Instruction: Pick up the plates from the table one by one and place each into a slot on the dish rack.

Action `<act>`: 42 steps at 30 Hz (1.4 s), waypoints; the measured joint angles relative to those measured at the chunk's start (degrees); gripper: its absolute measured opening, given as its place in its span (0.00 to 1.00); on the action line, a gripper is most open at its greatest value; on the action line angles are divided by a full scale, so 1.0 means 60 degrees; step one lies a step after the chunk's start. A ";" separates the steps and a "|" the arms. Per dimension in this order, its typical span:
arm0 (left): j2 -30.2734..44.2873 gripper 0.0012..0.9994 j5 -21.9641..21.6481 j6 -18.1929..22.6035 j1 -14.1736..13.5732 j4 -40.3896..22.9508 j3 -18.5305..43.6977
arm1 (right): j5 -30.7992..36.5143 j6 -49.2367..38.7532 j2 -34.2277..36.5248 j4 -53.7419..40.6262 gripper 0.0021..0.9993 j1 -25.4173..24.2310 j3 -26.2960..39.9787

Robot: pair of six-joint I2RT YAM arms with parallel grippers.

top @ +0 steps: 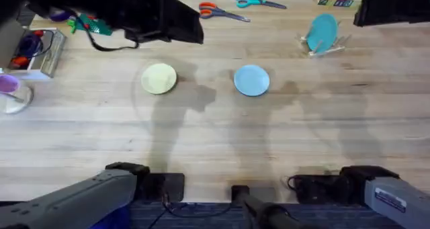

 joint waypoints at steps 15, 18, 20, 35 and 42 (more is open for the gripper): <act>0.1834 0.04 0.0729 -0.0487 -0.1306 0.1594 -0.0781 | 0.0000 -0.0001 0.0000 -0.0021 1.00 0.0000 0.0000; 0.2258 0.04 0.0739 -0.0490 -0.1506 0.1864 -0.0785 | 0.0000 0.0000 0.0001 -0.0022 1.00 0.0000 0.0000; 0.2534 0.04 0.0798 -0.0490 -0.1581 0.2013 -0.0785 | 0.0000 0.0000 0.0002 -0.0022 1.00 0.0000 0.0000; 0.4249 0.04 0.1656 -0.0483 -0.1598 0.3040 -0.0788 | 0.0003 0.0000 0.0003 -0.0022 1.00 0.0000 0.0000; 0.4854 0.04 0.1893 -0.0443 -0.1598 0.3320 -0.0788 | 0.0000 0.0000 0.0000 -0.0022 1.00 0.0000 0.0000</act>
